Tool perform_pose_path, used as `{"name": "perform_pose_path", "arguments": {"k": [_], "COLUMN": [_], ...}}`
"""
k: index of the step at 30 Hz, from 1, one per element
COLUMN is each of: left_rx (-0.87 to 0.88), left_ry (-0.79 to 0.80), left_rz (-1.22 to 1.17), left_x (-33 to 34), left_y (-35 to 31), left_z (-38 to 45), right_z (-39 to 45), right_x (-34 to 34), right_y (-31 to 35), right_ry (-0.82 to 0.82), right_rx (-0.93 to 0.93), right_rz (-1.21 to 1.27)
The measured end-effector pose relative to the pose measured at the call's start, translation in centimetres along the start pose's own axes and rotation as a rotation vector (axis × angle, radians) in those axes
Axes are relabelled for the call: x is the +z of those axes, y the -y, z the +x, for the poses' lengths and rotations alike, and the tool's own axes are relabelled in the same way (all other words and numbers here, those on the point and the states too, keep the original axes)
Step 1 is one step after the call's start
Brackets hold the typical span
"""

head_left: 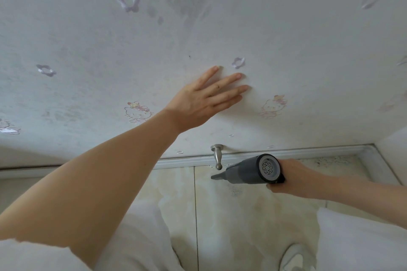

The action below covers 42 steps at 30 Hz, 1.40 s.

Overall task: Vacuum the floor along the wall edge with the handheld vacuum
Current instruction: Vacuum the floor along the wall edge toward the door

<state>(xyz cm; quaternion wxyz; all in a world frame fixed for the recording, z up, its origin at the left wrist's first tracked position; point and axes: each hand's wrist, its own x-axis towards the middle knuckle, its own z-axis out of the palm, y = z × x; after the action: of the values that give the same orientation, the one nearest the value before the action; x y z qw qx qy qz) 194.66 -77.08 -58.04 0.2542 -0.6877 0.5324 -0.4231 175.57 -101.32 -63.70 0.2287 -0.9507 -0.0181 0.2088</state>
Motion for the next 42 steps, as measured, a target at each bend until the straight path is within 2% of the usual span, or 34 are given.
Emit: {"name": "perform_pose_path", "arguments": {"k": [7, 15, 22, 33, 42], "left_rx": [0.004, 0.007, 0.010, 0.005, -0.001], "left_ry": [0.011, 0.031, 0.029, 0.025, 0.002], "left_rz": [0.046, 0.049, 0.032, 0.035, 0.027], "left_x": [0.7, 0.6, 0.5, 0.4, 0.7], "left_y": [-0.3, -0.3, -0.2, -0.3, -0.3], "left_z": [0.0, 0.0, 0.0, 0.0, 0.0], "right_z": [0.6, 1.4, 1.3, 0.0, -0.3], "right_x": [0.4, 1.2, 0.5, -0.2, -0.3], "right_y": [-0.9, -1.4, -0.7, -2.0, -2.5], "right_ry": [-0.032, 0.013, -0.010, -0.095, -0.100], "right_rx": [-0.009, 0.205, 0.137, 0.194, 0.222], "right_rz": [0.060, 0.265, 0.173, 0.135, 0.134]}}
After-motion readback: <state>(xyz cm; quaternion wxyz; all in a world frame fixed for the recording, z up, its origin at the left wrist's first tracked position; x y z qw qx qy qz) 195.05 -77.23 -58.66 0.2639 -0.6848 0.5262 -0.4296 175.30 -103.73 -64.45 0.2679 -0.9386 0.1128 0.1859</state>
